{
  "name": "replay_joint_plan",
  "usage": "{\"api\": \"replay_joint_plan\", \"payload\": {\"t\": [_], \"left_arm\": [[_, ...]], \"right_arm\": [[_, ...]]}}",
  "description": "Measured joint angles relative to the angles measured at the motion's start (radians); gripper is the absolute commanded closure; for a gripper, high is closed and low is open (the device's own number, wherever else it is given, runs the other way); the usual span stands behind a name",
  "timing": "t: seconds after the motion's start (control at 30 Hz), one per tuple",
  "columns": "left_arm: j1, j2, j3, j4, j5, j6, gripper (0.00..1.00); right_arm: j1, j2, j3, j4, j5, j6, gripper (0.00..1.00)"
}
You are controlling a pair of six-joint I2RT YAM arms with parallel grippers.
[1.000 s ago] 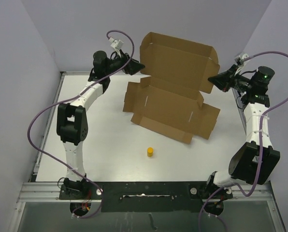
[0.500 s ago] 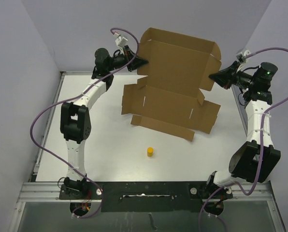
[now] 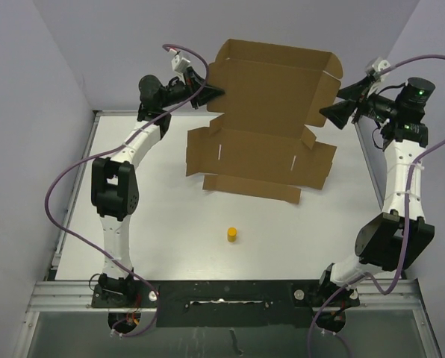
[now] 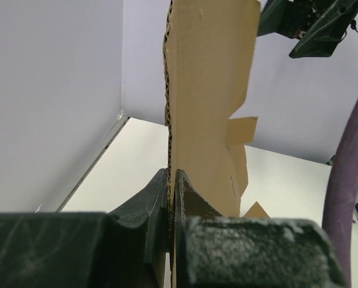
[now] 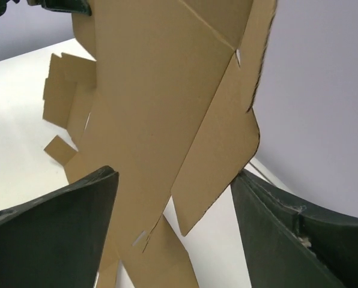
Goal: Fold the paper box
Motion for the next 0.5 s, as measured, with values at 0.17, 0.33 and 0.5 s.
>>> {"api": "replay_joint_plan", "payload": {"t": [0.17, 0.33, 0.5], "left_arm": [[0.000, 0.000, 0.000, 0.032, 0.023, -0.008, 1.00], [0.000, 0.000, 0.000, 0.049, 0.040, -0.020, 1.00], [-0.001, 0.000, 0.000, 0.064, 0.058, -0.026, 1.00]], "right_arm": [[0.014, 0.050, 0.043, 0.030, 0.028, 0.015, 0.02], [0.018, 0.129, 0.130, 0.040, 0.046, 0.026, 0.01], [0.018, 0.168, 0.228, 0.037, 0.061, 0.027, 0.01]]}}
